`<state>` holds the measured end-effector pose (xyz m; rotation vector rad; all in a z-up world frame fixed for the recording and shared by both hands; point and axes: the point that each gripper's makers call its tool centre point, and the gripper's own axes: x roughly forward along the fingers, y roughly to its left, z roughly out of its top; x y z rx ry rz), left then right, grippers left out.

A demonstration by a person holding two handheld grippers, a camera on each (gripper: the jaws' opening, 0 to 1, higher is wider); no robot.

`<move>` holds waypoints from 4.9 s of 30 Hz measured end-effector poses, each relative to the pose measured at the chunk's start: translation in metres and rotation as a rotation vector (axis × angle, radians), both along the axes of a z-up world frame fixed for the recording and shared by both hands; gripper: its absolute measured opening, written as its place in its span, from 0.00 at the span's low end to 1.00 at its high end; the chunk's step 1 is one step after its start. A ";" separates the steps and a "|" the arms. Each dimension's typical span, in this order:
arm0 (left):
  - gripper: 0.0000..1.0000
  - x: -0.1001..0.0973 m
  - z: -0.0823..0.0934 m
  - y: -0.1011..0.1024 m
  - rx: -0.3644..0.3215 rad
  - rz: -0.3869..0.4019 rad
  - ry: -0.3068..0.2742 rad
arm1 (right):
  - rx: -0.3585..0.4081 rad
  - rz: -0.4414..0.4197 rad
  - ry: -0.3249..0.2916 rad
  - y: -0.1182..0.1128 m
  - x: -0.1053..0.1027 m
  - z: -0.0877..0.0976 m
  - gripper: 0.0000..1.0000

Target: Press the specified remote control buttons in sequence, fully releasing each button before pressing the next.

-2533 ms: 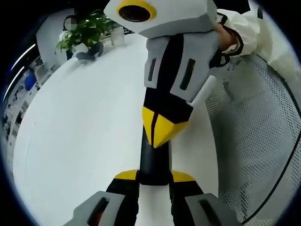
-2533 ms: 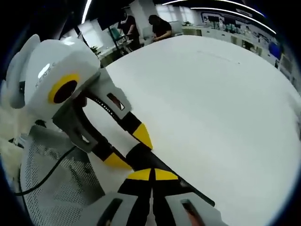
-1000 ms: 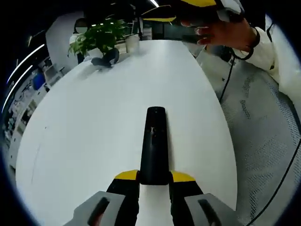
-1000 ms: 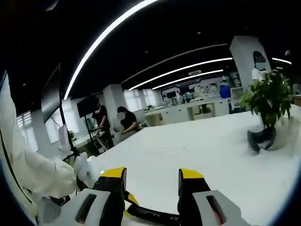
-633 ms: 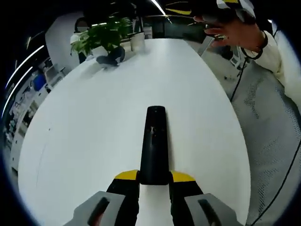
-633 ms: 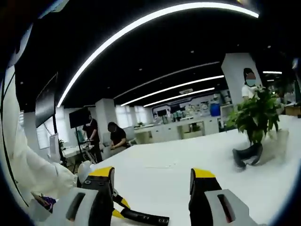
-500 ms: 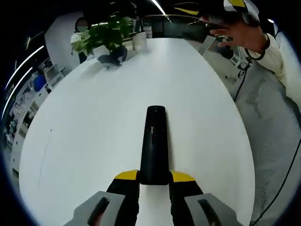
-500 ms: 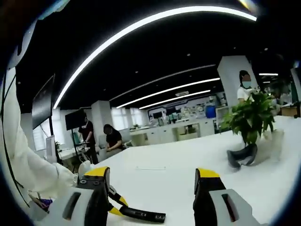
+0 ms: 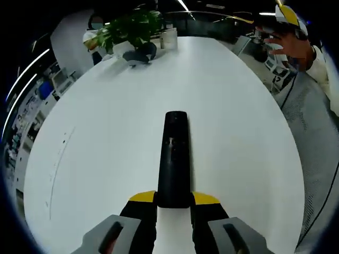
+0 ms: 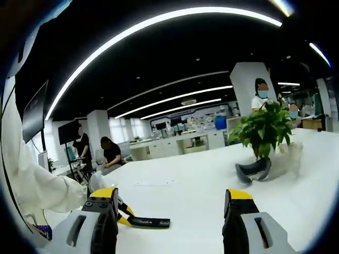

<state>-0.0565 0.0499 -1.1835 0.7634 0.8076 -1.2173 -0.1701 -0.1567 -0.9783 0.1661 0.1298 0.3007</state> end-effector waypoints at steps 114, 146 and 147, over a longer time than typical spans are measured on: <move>0.99 -0.153 0.183 0.130 -0.732 1.086 -0.538 | -0.132 0.018 0.005 -0.002 -0.034 -0.017 0.99; 0.99 -0.163 0.181 0.141 -0.696 1.121 -0.612 | -0.114 -0.013 0.020 -0.012 -0.044 -0.027 0.99; 0.99 -0.162 0.181 0.141 -0.693 1.118 -0.611 | -0.114 -0.014 0.020 -0.012 -0.044 -0.027 0.99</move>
